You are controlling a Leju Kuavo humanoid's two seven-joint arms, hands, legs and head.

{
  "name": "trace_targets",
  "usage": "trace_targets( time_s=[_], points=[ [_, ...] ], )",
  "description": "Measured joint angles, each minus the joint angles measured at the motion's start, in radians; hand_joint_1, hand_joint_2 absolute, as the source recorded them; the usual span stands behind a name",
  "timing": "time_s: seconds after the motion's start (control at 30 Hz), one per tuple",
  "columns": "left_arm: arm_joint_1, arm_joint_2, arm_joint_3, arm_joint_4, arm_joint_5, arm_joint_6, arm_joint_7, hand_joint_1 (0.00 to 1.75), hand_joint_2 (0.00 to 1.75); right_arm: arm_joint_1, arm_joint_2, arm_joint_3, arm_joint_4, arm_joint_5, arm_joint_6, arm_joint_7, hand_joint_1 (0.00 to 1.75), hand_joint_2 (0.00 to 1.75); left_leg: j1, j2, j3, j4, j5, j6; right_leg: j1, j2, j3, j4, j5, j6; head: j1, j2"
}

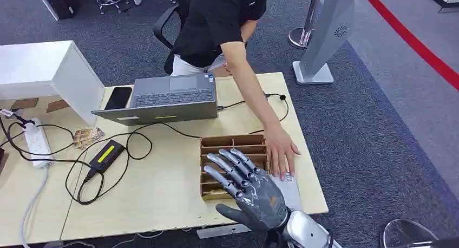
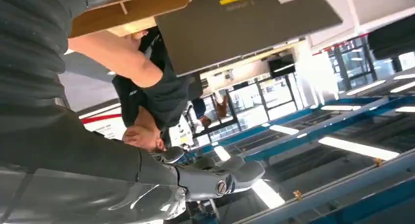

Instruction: Pass the card to the sensor for recognition and then transmit it.

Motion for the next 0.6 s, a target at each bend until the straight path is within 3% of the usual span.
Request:
trace_targets(
  time_s=[0.6],
  points=[
    [-0.003,0.001,0.000,0.000,-0.021,-0.003,0.000,0.00,1.75,-0.044,-0.010,0.132,0.159,0.128,-0.027,0.092,0.00,1.75,0.000,0.000,0.000,0.000,0.000,0.000,0.000,0.000,0.000,0.000,0.000,0.000,0.000,0.000]
  ],
)
